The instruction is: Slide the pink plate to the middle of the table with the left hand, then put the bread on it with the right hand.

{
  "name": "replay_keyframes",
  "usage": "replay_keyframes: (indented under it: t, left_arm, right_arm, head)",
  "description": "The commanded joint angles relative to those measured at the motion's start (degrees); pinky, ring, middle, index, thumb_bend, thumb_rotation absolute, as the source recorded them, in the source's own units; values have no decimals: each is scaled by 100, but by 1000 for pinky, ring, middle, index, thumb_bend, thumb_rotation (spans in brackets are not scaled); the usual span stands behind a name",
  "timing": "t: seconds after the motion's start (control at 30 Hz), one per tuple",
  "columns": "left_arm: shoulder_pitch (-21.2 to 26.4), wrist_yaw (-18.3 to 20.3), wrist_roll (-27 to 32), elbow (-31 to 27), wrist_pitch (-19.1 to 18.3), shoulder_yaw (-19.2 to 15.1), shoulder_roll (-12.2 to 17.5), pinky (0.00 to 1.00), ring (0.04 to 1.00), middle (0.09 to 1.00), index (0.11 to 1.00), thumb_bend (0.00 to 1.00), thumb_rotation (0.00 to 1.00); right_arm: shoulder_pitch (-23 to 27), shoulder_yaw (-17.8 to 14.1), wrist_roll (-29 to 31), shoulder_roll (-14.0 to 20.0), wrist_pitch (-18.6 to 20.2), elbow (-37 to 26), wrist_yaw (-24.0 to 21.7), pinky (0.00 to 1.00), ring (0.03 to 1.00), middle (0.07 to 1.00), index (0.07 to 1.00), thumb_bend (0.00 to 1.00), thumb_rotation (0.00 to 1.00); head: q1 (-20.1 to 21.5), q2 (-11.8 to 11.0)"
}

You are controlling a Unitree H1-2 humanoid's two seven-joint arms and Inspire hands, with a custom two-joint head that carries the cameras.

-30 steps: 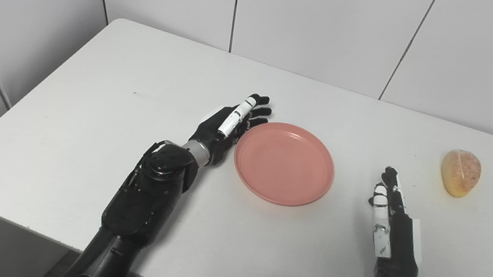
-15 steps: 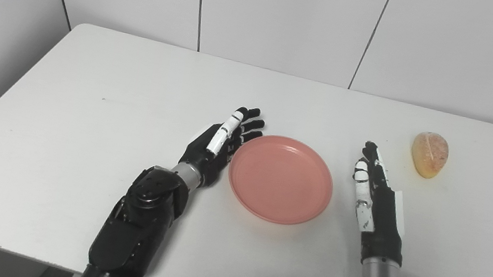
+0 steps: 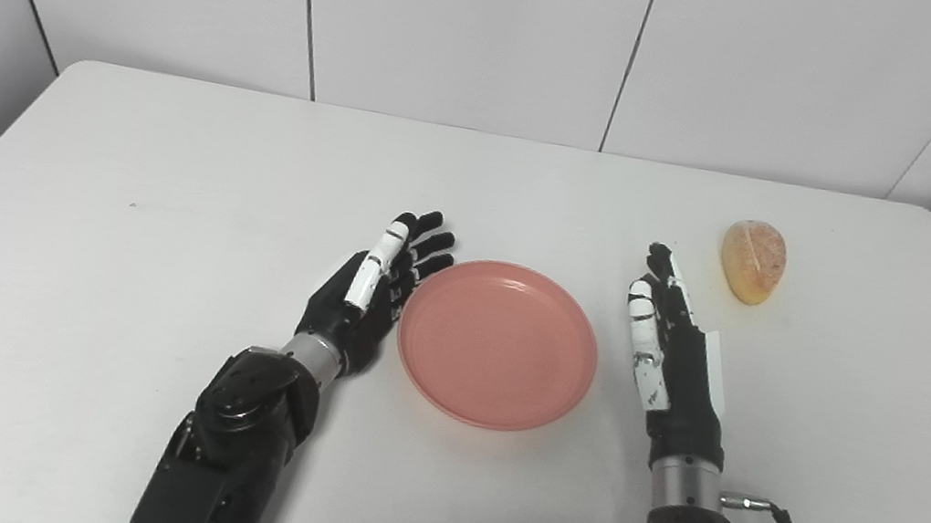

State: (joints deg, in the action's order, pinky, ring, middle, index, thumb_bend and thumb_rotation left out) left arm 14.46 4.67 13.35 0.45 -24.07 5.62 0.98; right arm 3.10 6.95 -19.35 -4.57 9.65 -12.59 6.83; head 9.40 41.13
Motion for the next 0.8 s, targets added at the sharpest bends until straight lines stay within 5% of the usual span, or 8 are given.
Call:
replay_keyframes:
  t: [0.0, 0.27, 0.77]
  left_arm:
    - [0, -50, -200, 84, 259, 3, -52, 940, 931, 929, 909, 343, 1000]
    - [-38, -11, -455, 232, 564, -16, -80, 947, 937, 936, 922, 346, 1000]
    - [-108, -61, -939, 539, 1745, -123, -114, 894, 908, 911, 899, 320, 1000]
  right_arm:
    - [262, -4, -151, 15, -213, -250, 91, 842, 909, 923, 911, 255, 1000]
    - [432, -136, -476, 257, -155, -454, 94, 843, 903, 897, 893, 334, 1000]
    - [1304, -689, -902, 867, -6, -472, 164, 775, 866, 870, 867, 355, 1000]
  head:
    - [39, -8]
    - [176, -66]
    - [634, -308]
